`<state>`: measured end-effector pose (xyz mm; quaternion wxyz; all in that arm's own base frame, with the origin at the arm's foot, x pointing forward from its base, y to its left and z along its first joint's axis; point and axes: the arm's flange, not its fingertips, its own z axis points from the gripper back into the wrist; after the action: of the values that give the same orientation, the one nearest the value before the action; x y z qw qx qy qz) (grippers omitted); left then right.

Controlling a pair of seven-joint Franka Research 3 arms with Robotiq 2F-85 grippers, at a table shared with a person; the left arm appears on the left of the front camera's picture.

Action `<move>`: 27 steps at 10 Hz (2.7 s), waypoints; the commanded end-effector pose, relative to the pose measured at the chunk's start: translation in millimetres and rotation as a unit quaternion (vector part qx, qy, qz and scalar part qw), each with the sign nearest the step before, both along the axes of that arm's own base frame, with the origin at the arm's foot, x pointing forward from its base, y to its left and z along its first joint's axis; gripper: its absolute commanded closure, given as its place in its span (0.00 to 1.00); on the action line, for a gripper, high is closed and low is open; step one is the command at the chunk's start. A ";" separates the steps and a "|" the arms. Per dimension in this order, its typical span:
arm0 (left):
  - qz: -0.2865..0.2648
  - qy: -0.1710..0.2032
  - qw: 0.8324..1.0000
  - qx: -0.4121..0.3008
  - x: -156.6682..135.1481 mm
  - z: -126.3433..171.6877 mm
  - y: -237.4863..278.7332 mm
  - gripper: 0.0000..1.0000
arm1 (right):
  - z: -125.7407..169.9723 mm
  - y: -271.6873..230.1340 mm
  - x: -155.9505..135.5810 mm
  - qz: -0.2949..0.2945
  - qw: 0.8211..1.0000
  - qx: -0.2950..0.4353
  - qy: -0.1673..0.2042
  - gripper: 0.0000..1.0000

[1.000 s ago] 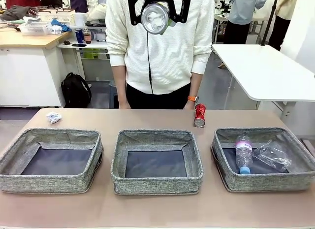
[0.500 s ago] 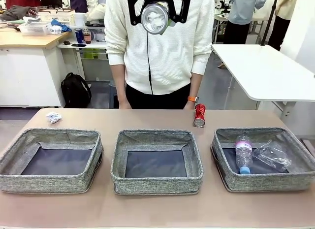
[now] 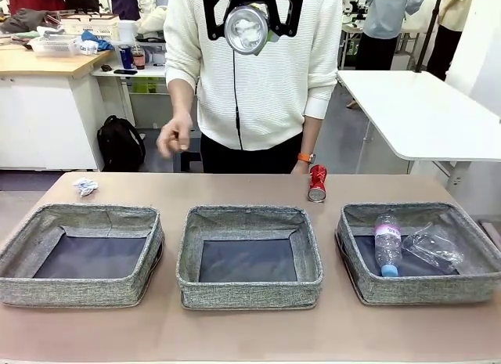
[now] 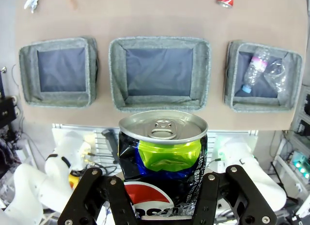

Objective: Sort the waste into the appropriate baskets.
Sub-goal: Place the picked waste into the Fabric basket indicated by the person.

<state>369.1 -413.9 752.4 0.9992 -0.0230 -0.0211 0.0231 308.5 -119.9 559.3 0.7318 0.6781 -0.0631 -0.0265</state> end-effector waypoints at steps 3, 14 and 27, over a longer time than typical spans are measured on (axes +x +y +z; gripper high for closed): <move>-0.005 -0.004 1.000 0.008 -0.4 1.3 1.6 1.00 | -0.8 -1.0 -2.7 0.006 1.000 -0.004 -0.006 0.00; -0.043 0.002 0.999 0.028 -5.8 -6.1 40.7 1.00 | -0.8 -1.0 -2.7 0.006 1.000 -0.004 -0.006 0.00; 0.285 0.028 0.955 -0.081 -53.6 -157.7 325.1 1.00 | -0.8 -1.0 -2.7 0.006 1.000 -0.004 -0.006 0.00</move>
<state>306.8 -72.8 567.6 0.9686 -0.0724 -0.0475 0.2332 308.4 -119.9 559.2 0.7318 0.6781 -0.0627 -0.0266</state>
